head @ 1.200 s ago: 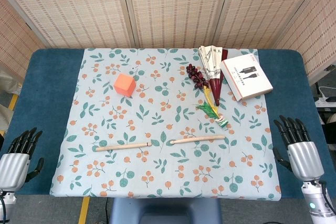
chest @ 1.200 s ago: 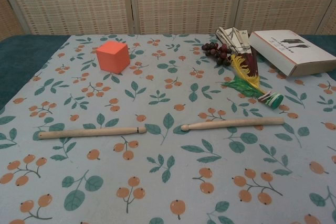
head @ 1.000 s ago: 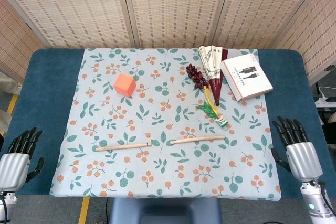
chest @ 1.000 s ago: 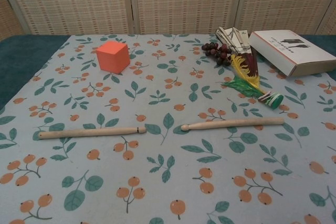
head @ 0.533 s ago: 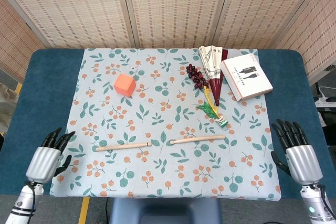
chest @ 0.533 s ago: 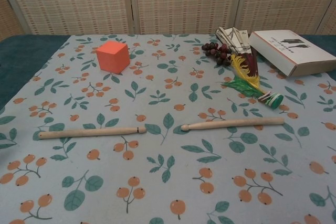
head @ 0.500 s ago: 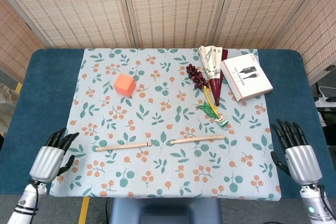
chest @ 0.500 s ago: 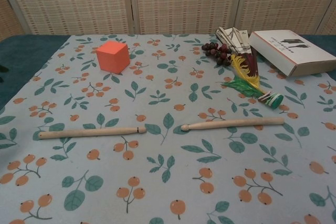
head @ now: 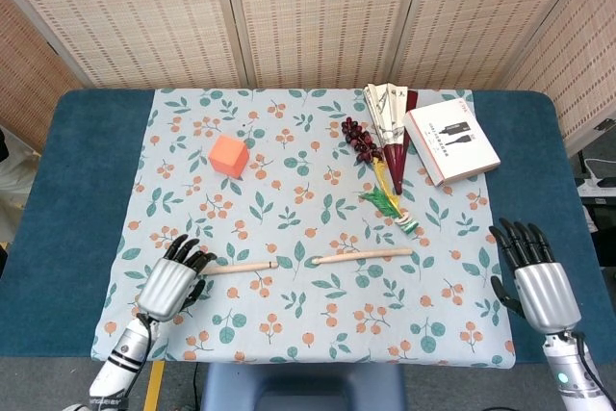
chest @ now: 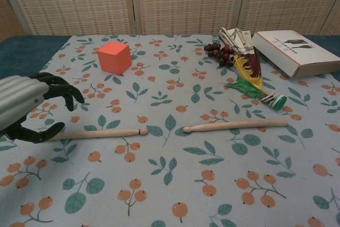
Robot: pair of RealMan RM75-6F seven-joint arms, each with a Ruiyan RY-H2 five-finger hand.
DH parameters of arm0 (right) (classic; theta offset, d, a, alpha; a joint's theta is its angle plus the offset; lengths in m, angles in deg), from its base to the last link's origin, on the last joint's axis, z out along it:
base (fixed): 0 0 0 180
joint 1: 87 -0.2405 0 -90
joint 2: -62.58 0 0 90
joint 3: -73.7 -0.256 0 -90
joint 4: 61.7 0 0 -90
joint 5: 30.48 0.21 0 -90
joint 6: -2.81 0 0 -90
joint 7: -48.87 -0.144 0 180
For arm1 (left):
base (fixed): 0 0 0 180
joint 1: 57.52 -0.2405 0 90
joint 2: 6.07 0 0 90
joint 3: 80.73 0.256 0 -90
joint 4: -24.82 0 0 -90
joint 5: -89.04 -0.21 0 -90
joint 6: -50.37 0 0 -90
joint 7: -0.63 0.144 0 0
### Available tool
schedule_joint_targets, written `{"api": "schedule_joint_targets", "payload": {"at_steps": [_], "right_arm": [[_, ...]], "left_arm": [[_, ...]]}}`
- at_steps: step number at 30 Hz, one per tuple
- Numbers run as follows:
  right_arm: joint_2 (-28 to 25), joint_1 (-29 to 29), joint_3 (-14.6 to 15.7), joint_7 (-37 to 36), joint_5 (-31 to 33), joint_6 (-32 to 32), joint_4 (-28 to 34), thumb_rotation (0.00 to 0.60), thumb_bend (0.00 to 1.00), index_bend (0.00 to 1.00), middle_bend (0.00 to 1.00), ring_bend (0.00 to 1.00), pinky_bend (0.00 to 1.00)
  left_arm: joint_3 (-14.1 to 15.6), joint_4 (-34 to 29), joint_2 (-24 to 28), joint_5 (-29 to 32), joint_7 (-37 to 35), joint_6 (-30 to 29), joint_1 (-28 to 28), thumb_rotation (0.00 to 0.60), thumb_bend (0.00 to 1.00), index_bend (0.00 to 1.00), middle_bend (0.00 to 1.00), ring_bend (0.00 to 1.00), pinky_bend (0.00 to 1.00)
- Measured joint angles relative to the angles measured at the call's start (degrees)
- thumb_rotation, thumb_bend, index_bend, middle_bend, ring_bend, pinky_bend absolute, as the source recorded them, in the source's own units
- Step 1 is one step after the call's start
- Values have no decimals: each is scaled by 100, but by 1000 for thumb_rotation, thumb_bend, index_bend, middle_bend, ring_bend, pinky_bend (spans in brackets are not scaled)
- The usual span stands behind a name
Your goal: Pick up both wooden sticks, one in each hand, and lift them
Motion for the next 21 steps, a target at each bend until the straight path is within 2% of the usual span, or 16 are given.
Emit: {"api": "schedule_joint_targets", "payload": {"at_steps": [9, 21], "right_arm": [[-75, -5, -26, -74, 86, -32, 32, 600, 354, 0, 0, 0, 0], [-183, 13, 3, -124, 83, -32, 105, 600, 353, 0, 0, 0, 0]], "left_arm": [[-90, 239, -437, 444, 694, 306, 209, 600, 370, 285, 359, 167, 148], [-138, 700, -859, 1005, 1756, 437, 337, 600, 362, 279, 356, 165, 135]]}}
